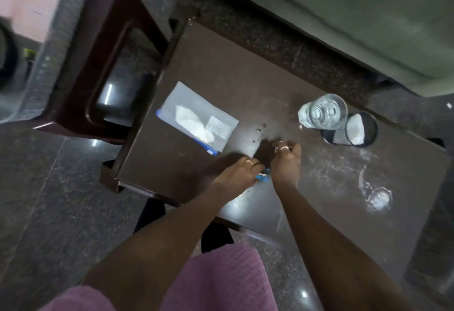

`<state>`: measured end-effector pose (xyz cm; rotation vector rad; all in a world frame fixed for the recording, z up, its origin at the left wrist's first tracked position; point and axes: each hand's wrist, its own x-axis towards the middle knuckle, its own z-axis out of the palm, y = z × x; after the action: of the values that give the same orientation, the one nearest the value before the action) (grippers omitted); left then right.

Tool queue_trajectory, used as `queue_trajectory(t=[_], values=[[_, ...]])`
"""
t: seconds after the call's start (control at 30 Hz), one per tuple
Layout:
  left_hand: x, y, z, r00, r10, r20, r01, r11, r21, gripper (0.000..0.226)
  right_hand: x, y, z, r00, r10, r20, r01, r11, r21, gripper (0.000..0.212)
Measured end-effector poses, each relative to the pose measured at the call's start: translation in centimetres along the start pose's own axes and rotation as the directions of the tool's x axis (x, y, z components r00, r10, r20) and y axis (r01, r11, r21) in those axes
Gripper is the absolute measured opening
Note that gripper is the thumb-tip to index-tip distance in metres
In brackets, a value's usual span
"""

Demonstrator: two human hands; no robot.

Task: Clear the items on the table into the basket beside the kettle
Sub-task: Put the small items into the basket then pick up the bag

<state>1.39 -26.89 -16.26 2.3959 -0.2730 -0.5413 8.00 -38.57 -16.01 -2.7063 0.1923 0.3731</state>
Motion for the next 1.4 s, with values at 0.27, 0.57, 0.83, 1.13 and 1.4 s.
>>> queue_trajectory(t=[0.27,0.57,0.83,1.13,1.4], values=[[-5.9,-7.1,-11.8,0.720,-0.354,-0.597,0.214,0.931,-0.295,0.043,-1.3,-15.8,2.3,0.963,-0.261,-0.061,0.267,0.914,0.304,0.027],[-13.8,-18.3,-25.1,0.058,-0.685,-0.726,0.571,0.619,-0.538,0.043,-5.8,-36.4,5.9,0.759,-0.648,-0.056,0.565,0.614,0.551,0.020],[-13.7,-19.9,-26.6,0.036,-0.908,-0.417,0.648,0.339,-0.682,0.029,-6.3,-42.2,10.2,0.701,-0.688,0.187,0.629,0.721,0.292,0.015],[-13.1,-19.2,-25.7,0.051,-0.826,-0.561,0.541,0.495,-0.680,0.041,-6.0,-38.5,9.5,0.710,-0.704,-0.008,0.680,0.684,0.264,0.020],[-8.1,-13.3,-17.8,0.379,-0.647,-0.662,0.364,0.762,-0.536,0.041,-2.1,-25.0,8.9,0.939,-0.324,0.112,0.315,0.945,0.091,0.031]])
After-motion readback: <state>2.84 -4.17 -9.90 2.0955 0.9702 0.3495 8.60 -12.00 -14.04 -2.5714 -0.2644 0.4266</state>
